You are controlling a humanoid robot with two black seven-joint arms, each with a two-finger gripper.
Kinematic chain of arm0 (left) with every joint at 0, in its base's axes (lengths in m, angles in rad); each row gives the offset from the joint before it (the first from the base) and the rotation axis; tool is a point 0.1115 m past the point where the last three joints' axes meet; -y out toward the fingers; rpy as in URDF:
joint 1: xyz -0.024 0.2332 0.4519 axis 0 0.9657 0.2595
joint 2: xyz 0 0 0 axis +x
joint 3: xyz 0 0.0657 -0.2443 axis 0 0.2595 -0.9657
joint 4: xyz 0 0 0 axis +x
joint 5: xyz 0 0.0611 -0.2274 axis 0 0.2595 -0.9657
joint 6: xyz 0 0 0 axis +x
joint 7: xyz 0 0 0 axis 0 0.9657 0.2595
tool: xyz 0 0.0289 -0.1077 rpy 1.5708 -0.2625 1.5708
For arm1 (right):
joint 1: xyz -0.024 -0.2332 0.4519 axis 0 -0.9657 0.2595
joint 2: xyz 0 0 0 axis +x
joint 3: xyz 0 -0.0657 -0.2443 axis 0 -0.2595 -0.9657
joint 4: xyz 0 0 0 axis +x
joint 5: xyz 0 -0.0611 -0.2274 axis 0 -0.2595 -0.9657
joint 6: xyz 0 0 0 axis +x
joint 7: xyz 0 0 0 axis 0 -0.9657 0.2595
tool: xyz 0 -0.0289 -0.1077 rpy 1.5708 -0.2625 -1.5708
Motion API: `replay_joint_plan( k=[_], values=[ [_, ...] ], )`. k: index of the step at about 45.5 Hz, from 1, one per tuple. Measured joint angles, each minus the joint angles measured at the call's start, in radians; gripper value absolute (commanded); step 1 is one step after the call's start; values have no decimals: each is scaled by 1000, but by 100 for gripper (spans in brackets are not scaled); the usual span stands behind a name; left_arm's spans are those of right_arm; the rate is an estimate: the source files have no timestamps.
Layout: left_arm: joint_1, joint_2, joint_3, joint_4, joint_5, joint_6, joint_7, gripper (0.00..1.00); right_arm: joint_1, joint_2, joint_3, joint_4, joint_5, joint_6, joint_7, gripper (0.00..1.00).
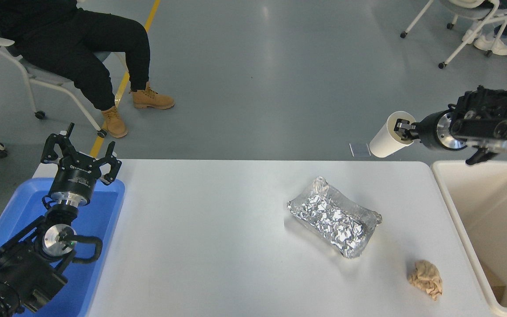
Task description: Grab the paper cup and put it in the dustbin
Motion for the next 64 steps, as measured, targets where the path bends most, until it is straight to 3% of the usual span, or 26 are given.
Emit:
replay_joint_plan(
  k=[14,32,49,64],
  values=[
    [0,0,0,0,0,0,0,99,208,-112,-7,33,-4,148,0,0],
    [0,0,0,0,0,1,0,99,287,-164,-9,33,-6,202,0,0],
    [0,0,0,0,0,1,0,99,152,-188,-15,-172,34,81,-16,0],
    [0,0,0,0,0,1,0,99,-241,-200,-4,-582,255,-51,-26,0]
  ],
)
